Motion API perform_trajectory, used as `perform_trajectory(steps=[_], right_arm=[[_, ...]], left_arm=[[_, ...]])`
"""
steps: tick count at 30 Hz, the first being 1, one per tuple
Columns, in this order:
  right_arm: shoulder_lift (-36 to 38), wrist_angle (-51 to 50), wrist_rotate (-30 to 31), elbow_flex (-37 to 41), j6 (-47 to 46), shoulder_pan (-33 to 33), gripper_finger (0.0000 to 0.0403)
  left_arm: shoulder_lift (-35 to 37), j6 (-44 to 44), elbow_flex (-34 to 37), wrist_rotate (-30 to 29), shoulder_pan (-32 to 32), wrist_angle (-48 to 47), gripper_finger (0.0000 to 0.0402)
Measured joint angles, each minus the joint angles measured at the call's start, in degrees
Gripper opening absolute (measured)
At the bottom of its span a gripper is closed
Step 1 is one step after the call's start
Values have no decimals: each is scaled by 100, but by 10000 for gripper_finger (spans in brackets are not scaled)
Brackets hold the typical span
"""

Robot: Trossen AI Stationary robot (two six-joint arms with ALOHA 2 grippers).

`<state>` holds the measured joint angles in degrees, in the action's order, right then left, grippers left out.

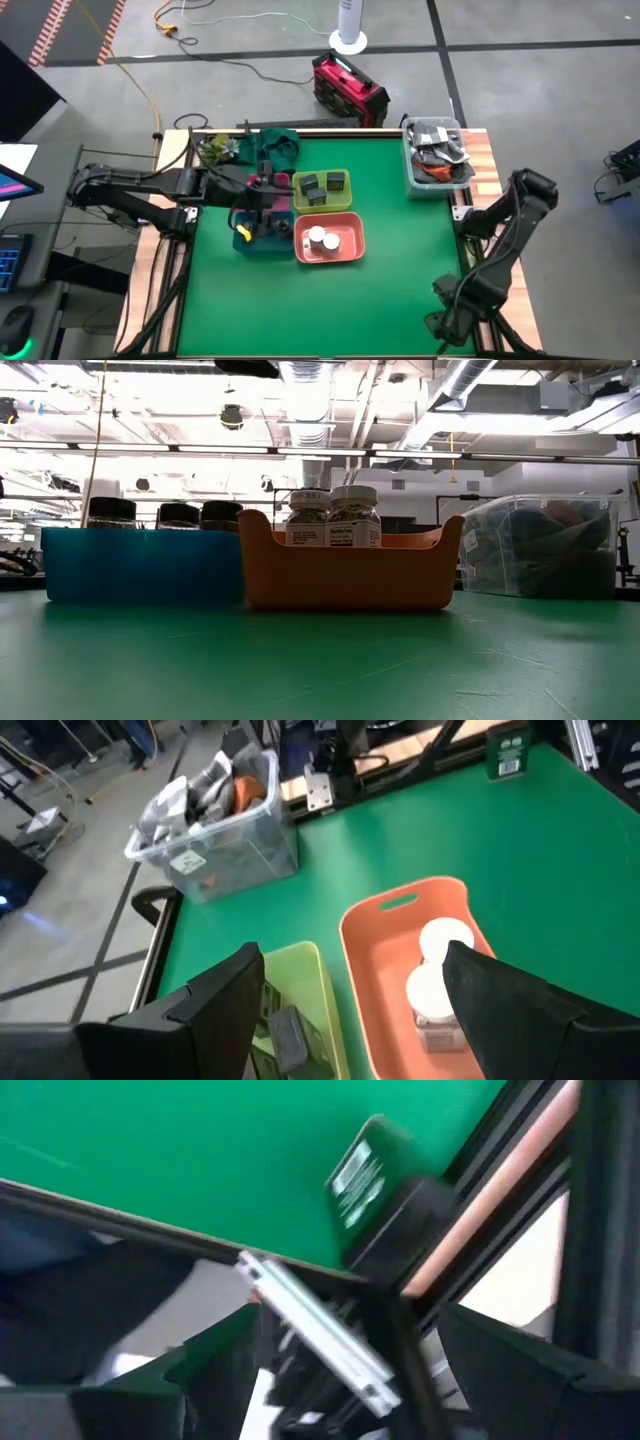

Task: Sort spices by type
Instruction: Put the black seasoning can into the yellow bin

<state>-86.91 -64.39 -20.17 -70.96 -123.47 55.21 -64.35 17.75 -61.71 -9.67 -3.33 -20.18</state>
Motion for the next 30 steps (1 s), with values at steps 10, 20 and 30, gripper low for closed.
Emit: perform_trajectory(steps=[10,20,30], right_arm=[[-646,-91,-237,0,498,30,333],[-1076,-106,-529,0,1053,13,333],[-1141,22,-569,125,670,-71,333]], left_arm=[[-3,-312,0,2,-10,22,292],[-27,-391,2,9,-79,125,292],[-27,-345,2,1,-76,153,292]])
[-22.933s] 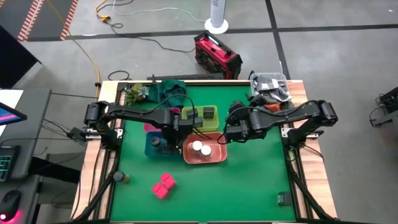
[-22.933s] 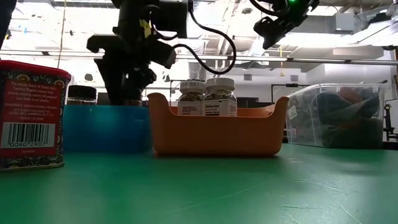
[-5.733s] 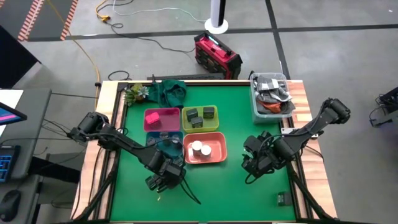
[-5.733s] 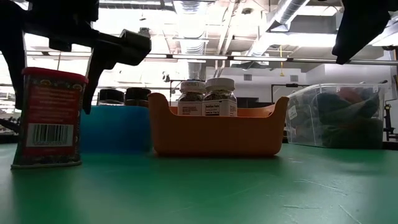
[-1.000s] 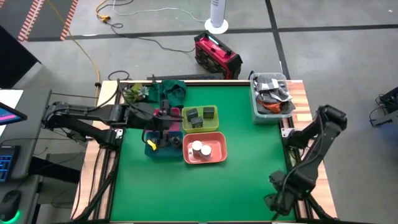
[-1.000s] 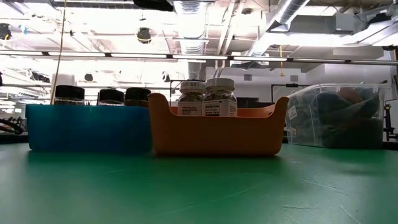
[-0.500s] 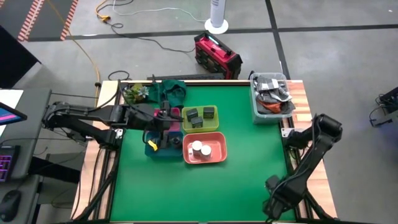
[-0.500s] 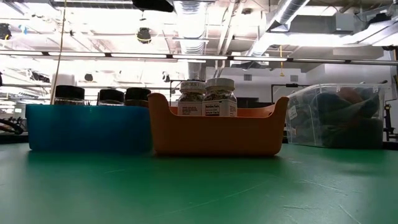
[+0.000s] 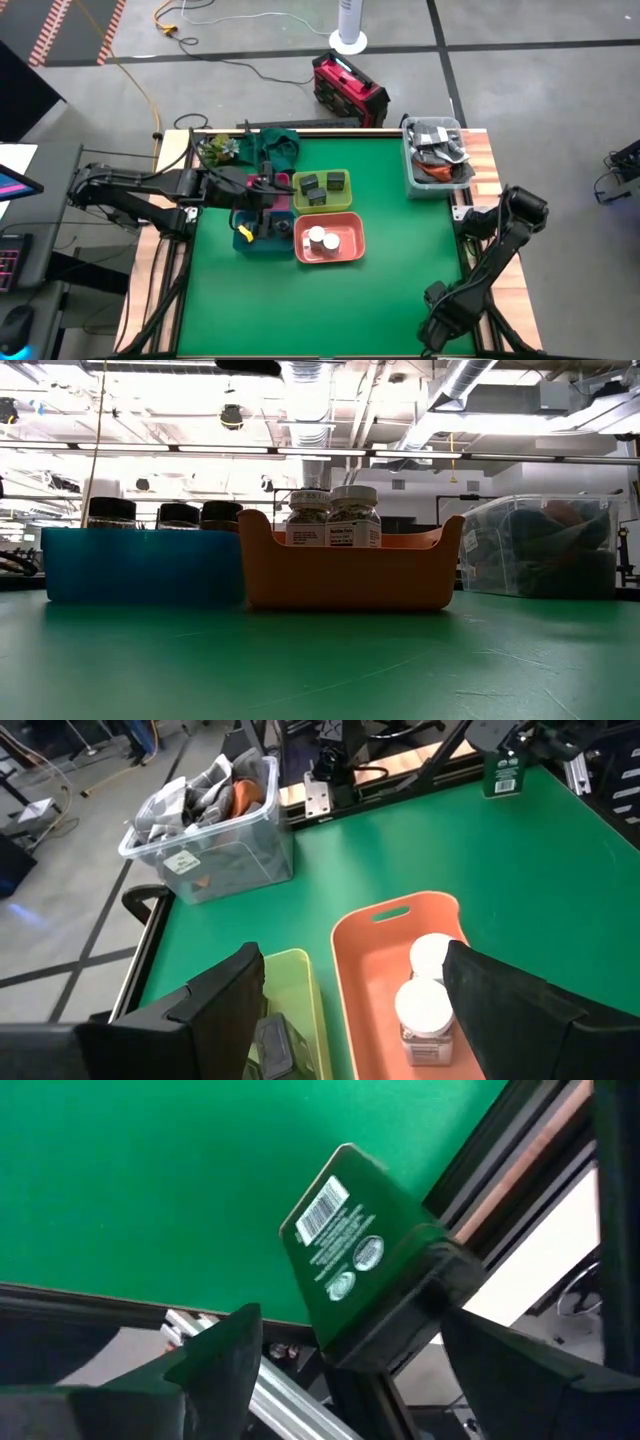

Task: Sort spices by type
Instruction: Put the black seasoning can into the yellow bin

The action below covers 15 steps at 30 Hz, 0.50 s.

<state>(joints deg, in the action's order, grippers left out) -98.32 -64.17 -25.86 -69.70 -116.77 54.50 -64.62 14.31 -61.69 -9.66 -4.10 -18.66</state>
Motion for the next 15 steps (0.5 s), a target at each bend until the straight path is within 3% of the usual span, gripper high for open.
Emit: perform_trajectory(steps=[15], right_arm=[[-12,-86,110,65,1279,-360,333]], left_arm=[[0,-2,0,-3,0,-45,292]])
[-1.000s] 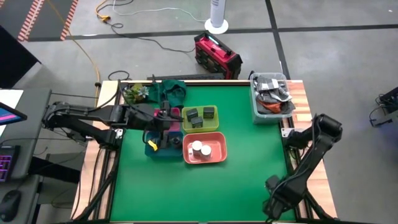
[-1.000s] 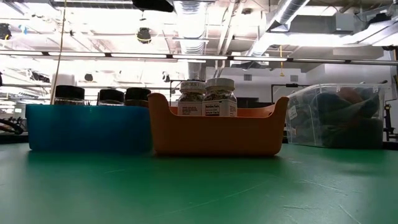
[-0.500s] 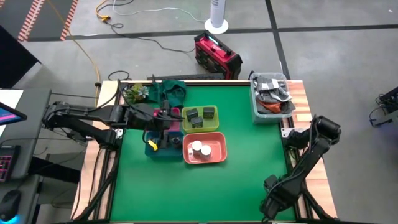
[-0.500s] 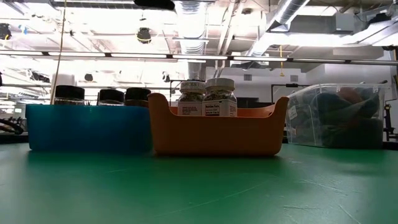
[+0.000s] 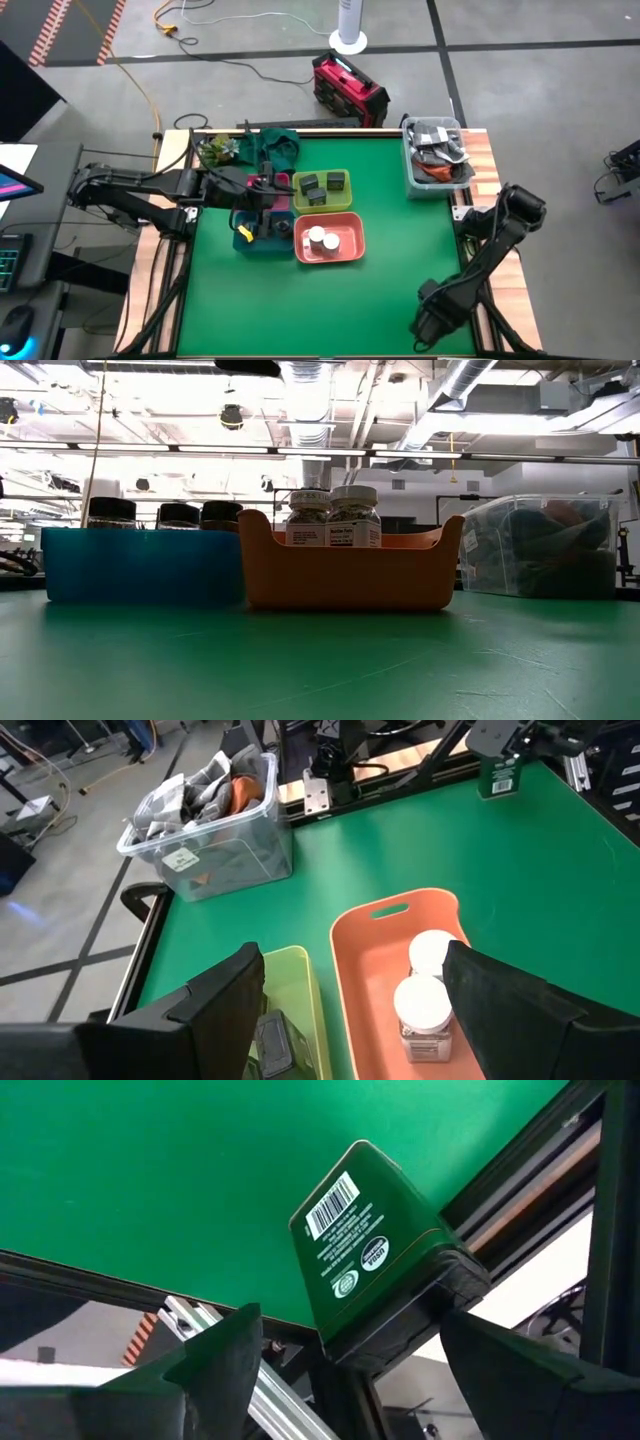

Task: Sort spices by type
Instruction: Put the black seasoning can into the yellow bin

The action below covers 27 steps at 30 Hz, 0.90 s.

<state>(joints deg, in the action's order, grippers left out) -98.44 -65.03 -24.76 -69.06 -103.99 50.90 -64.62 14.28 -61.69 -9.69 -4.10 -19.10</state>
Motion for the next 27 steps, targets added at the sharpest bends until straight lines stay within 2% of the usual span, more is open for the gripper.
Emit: perform_trajectory(steps=[5,10,15,18,27], right_arm=[[1,-375,235,-24,369,-86,333],[-9,-963,791,-230,758,-155,333],[-12,-1698,905,-569,871,-286,333],[4,-2079,900,-833,508,-294,333],[171,-1865,849,-848,-493,85,333]], left_arm=[[0,-4,0,0,0,-1,292],[0,-49,1,-2,0,-52,292],[0,-94,2,-4,0,-104,292],[0,-155,2,-4,0,-122,292],[0,-153,4,-2,0,-255,292]])
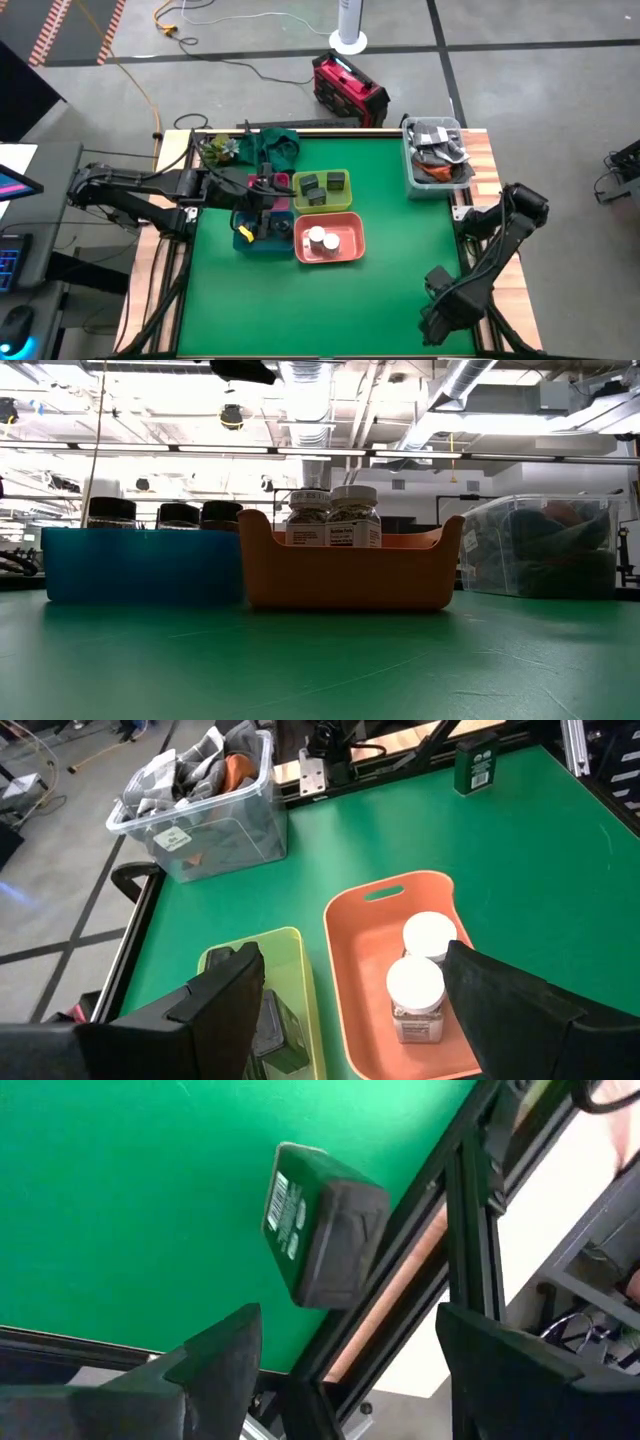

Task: Sort spices by type
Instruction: Put the black seasoning can into the yellow bin

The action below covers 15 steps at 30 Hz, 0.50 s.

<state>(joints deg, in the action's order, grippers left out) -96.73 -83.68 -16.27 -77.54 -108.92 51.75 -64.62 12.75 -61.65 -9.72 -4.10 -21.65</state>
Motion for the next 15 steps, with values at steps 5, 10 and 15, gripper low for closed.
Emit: perform_trajectory(steps=[5,10,15], right_arm=[[18,207,13,206,-239,131,333],[273,946,141,923,-404,150,333],[542,1770,321,1510,-510,96,333]], left_arm=[[0,1,0,-1,2,2,292],[0,3,0,0,0,3,292],[0,7,0,0,2,-44,292]])
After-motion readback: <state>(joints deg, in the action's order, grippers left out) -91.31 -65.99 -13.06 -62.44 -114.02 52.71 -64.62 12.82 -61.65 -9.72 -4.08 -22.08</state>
